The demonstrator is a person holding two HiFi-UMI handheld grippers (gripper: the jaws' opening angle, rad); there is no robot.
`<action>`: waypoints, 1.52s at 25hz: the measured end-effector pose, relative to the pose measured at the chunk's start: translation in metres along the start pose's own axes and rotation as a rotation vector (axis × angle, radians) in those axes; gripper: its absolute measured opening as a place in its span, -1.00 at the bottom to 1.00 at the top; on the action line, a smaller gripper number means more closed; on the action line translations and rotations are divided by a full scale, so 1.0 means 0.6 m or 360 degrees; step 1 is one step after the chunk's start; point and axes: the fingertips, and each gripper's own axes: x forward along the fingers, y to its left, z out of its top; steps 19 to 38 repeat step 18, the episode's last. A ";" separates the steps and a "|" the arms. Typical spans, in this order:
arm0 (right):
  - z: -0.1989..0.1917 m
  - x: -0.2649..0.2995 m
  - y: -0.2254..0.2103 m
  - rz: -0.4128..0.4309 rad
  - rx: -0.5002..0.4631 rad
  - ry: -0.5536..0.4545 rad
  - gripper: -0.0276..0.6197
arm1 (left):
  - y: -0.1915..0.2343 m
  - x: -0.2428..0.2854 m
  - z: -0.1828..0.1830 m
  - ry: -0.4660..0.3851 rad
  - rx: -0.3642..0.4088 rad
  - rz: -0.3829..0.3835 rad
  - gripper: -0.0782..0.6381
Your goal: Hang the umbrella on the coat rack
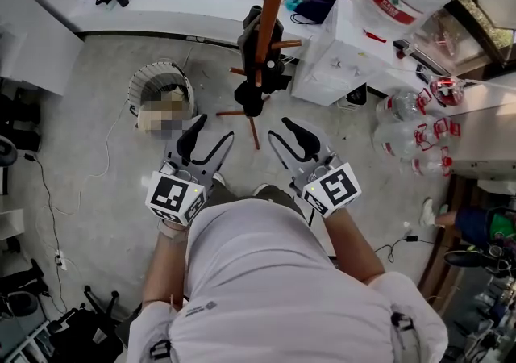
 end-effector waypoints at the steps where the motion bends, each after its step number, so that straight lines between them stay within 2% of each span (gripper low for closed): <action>1: -0.003 0.002 0.003 -0.0001 0.0004 0.0007 -0.47 | 0.001 -0.002 -0.003 0.0011 0.0001 -0.0005 -0.08; 13: -0.024 0.025 0.038 -0.0029 0.0028 0.0055 -0.47 | 0.025 -0.028 -0.030 0.0032 -0.0102 -0.0017 -0.08; 38: -0.024 0.022 0.046 -0.0029 0.0006 0.0049 -0.47 | 0.037 -0.025 -0.037 0.0033 -0.0103 -0.0011 -0.08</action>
